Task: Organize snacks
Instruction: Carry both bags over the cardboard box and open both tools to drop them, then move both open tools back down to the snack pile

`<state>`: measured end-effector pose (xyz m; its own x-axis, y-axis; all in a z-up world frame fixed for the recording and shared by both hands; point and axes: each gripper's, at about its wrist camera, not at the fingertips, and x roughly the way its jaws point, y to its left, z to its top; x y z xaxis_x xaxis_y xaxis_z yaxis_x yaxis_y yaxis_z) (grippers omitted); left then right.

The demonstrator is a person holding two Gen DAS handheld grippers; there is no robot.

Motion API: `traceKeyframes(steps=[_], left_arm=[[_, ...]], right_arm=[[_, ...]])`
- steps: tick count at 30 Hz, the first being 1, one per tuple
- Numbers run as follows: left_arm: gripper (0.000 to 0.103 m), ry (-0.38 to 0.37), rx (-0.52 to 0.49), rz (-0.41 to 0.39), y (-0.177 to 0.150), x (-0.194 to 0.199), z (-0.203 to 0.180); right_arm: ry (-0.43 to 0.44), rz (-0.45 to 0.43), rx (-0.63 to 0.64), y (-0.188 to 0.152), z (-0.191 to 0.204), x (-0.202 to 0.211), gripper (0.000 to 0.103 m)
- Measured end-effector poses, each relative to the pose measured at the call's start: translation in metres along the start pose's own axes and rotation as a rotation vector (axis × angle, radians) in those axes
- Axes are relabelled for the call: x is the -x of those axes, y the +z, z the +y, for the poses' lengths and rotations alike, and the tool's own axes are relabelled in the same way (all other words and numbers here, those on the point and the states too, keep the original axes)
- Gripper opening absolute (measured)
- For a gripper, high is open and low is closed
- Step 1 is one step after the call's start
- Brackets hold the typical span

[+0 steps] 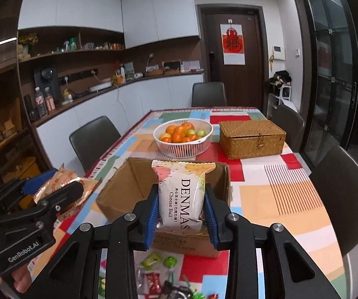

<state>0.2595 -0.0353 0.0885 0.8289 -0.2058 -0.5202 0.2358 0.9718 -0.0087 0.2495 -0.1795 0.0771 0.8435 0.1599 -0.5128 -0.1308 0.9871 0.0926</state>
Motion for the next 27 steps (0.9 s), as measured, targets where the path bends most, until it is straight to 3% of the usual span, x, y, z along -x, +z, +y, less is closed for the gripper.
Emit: traceKeyframes(steps=[8, 14, 16, 18, 21, 24, 27], left_arm=[[0.053, 0.025, 0.02, 0.109, 0.017, -0.06, 0.008], [0.053, -0.009, 0.054, 0.206, 0.014, -0.097, 0.013], [0.058, -0.012, 0.051, 0.224, 0.013, -0.103, 0.013], [0.066, -0.005, 0.046, 0.233, 0.012, -0.103, 0.012], [0.071, 0.019, 0.019, 0.199, 0.006, -0.087, 0.01], [0.073, 0.049, -0.002, 0.157, 0.001, -0.067, 0.01], [0.073, 0.056, -0.016, 0.129, -0.005, -0.047, 0.009]], right_arm=[[0.02, 0.134, -0.047, 0.025, -0.019, -0.062, 0.034], [0.044, 0.205, -0.082, 0.021, -0.023, -0.093, 0.034], [0.045, 0.215, -0.085, 0.019, -0.023, -0.1, 0.034], [0.051, 0.223, -0.083, 0.019, -0.022, -0.105, 0.036], [0.018, 0.238, -0.072, 0.017, -0.021, -0.108, 0.06], [-0.02, 0.209, -0.06, 0.013, -0.02, -0.096, 0.06], [-0.003, 0.191, -0.041, 0.009, -0.017, -0.082, 0.06]])
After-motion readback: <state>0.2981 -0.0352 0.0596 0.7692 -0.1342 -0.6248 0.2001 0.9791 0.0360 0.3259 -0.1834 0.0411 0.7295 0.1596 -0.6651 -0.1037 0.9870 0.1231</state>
